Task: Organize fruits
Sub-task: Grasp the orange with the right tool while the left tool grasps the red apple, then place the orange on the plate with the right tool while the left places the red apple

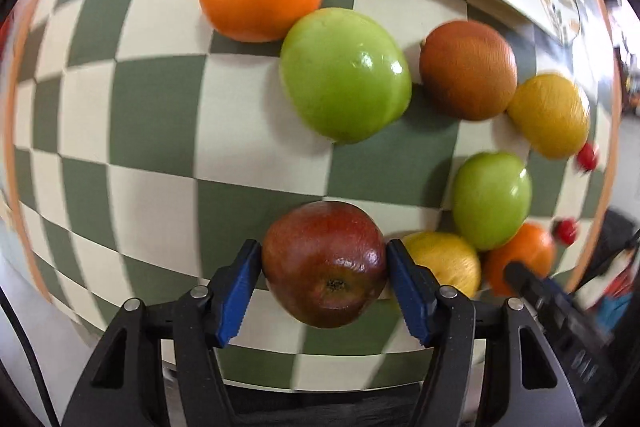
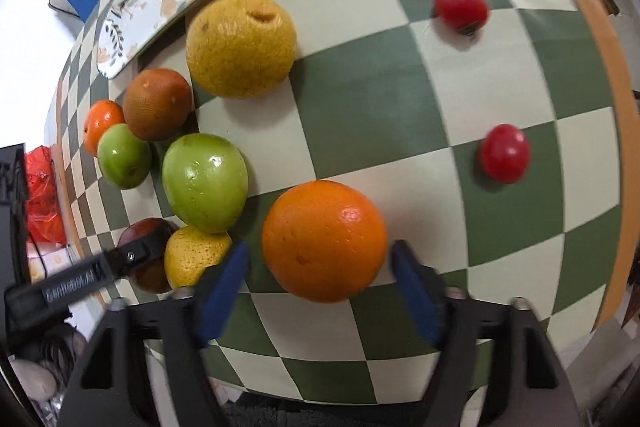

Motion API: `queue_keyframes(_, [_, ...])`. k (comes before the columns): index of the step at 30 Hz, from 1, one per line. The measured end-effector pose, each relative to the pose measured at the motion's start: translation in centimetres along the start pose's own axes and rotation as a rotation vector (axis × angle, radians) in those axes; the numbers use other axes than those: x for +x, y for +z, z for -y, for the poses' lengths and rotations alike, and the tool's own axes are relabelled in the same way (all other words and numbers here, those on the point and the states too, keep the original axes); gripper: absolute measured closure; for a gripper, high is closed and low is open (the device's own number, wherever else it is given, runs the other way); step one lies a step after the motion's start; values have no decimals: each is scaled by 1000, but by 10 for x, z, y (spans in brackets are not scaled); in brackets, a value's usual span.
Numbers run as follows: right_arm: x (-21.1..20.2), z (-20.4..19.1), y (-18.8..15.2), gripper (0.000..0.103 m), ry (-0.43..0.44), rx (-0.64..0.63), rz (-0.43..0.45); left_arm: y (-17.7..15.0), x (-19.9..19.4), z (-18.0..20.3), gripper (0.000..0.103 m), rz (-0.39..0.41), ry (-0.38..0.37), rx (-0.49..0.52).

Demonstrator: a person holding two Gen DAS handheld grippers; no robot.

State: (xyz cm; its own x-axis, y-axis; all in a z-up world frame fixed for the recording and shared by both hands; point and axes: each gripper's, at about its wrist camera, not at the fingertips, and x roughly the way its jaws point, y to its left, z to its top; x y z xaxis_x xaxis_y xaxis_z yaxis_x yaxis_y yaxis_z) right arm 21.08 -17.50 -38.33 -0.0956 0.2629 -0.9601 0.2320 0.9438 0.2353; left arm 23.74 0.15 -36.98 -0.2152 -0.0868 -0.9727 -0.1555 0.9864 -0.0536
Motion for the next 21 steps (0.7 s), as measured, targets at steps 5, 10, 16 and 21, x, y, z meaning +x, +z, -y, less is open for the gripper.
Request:
queue_keyframes(5, [4,-6,3,36,-12,-21,-6,-8,1,-3,41,3,40,29])
queue_keyframes(10, [8,-8,9,35,-16,-19,-16,-4,7,4,42,-5,34,15])
queue_keyframes(16, [15,-11,8,36,-13,-24,-17,-4,17,-10,43,12,37,28])
queue_keyframes(21, [-8,-12,2,36,66,-12,-31,-1,-24,-21,43,55,-37,-4])
